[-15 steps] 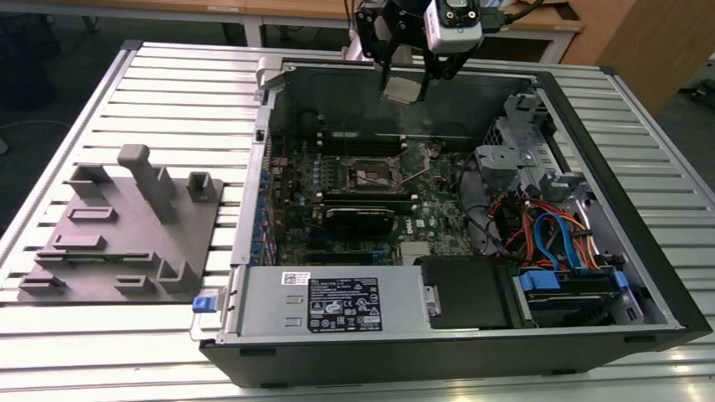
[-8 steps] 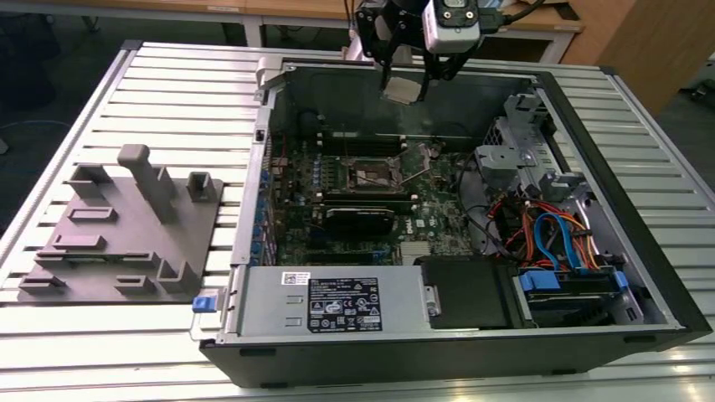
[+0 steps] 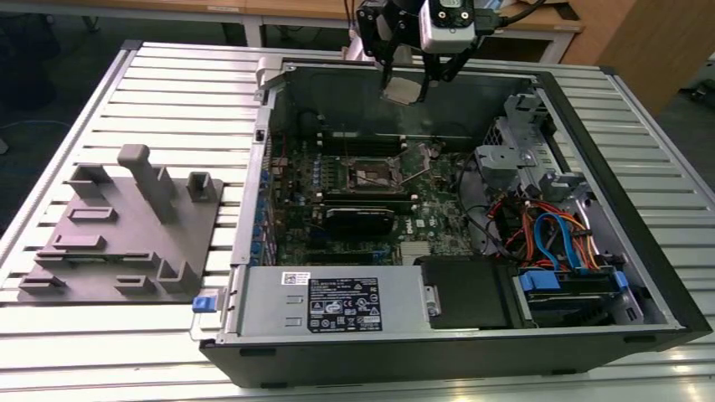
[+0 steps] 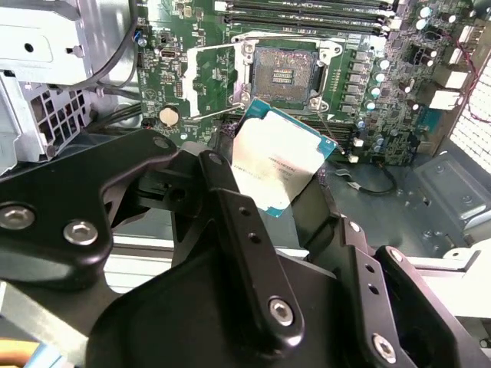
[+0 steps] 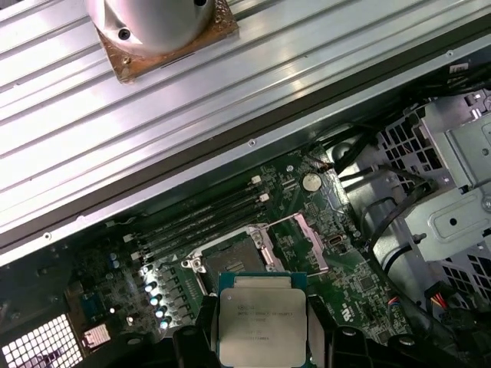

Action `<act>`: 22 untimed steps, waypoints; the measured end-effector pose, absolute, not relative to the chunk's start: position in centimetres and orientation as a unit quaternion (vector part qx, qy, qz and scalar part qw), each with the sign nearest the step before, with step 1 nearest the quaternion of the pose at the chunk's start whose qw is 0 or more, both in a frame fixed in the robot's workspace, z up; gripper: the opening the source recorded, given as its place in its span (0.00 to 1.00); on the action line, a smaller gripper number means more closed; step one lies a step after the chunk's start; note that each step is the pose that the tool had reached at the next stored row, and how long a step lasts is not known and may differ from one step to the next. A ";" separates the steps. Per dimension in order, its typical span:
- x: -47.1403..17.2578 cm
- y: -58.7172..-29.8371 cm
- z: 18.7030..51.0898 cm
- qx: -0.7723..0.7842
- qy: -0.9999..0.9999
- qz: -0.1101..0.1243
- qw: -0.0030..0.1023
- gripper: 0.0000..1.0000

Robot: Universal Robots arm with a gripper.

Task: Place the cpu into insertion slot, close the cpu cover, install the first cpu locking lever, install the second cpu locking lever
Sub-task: 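Place the cpu into insertion slot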

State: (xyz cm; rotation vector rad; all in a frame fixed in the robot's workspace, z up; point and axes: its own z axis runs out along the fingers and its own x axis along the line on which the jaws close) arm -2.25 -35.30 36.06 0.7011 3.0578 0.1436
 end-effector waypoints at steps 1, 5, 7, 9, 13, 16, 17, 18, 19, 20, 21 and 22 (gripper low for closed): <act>-2.3 -35.3 36.1 0.223 0.974 0.046 0.001 0.55; -2.3 -35.3 36.1 0.224 0.974 0.046 0.001 0.55; -2.3 -35.3 36.1 0.224 0.974 0.046 0.001 0.55; -2.3 -35.3 36.1 0.224 0.974 0.046 0.001 0.55; -2.3 -35.3 36.1 0.224 0.974 0.046 0.001 0.55; -2.3 -35.3 36.1 0.224 0.974 0.046 0.001 0.55; -2.3 -35.3 36.1 0.224 0.974 0.046 0.001 0.55; -2.3 -35.3 36.1 0.224 0.974 0.046 0.001 0.55; -2.3 -35.3 36.1 0.224 0.974 0.046 0.001 0.55; -2.3 -35.3 36.1 0.224 0.974 0.046 0.001 0.55; -2.3 -35.3 36.1 0.224 0.974 0.046 0.001 0.55; -2.3 -35.3 36.1 0.224 0.974 0.046 0.001 0.55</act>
